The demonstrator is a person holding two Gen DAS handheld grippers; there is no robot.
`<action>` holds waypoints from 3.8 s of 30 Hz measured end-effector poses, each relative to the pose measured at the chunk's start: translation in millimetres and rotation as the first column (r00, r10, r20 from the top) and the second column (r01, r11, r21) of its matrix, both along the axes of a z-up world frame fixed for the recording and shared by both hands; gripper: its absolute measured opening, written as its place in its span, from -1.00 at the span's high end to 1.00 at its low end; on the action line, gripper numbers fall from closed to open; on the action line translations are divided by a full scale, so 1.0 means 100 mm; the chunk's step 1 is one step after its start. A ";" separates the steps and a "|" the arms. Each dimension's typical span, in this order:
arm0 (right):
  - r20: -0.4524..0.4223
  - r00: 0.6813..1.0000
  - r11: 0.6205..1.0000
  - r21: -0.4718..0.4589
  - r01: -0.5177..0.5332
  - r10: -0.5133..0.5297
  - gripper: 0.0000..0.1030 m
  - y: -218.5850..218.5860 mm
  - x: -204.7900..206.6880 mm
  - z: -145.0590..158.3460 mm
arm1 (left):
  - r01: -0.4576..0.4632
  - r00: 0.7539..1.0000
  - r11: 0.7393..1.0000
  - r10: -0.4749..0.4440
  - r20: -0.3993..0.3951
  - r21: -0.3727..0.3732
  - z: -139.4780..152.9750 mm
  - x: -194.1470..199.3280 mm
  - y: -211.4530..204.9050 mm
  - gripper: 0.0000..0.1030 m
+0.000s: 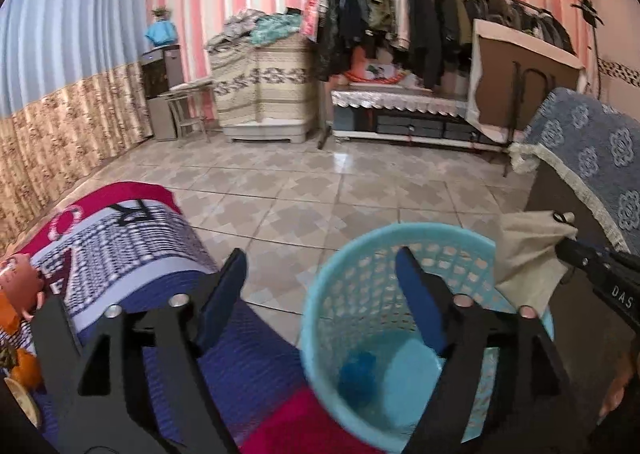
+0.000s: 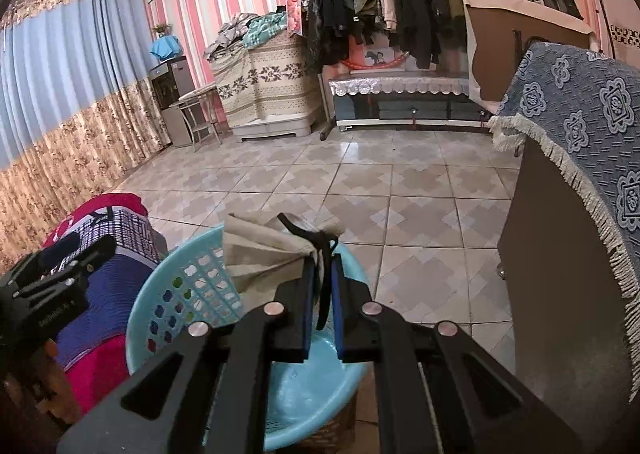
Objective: Collect trash
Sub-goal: 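Open the left tool to drop the blue bag while the right tool drops the beige cloth into the basket, then move both tools back over the remaining items on the bed, then grasp the printed snack packet with the left tool while the right tool grasps the cream plastic lid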
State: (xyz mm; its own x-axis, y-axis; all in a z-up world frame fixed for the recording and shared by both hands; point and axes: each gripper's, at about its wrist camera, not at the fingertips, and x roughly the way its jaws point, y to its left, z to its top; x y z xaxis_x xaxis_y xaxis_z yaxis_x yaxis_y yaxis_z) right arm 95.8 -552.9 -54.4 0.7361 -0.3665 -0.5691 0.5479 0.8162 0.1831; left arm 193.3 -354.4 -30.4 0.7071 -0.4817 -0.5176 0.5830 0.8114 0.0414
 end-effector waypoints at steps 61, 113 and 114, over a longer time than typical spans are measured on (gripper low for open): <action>0.071 0.915 0.907 -0.181 -0.381 0.398 -0.87 2.14 0.31 0.44 | -0.523 0.847 0.851 0.525 0.081 -0.041 0.47 -0.69 2.96 -0.89; -0.082 0.838 0.813 -0.207 -0.544 0.540 -0.87 3.17 0.76 0.05 | -0.644 0.747 0.763 0.644 -0.166 0.062 -0.41 -0.41 4.40 -0.88; -0.087 0.838 0.813 -0.207 -0.543 0.538 -0.87 3.16 0.76 0.04 | -0.639 0.752 0.767 0.639 -0.165 0.060 -0.41 -0.45 4.43 -0.88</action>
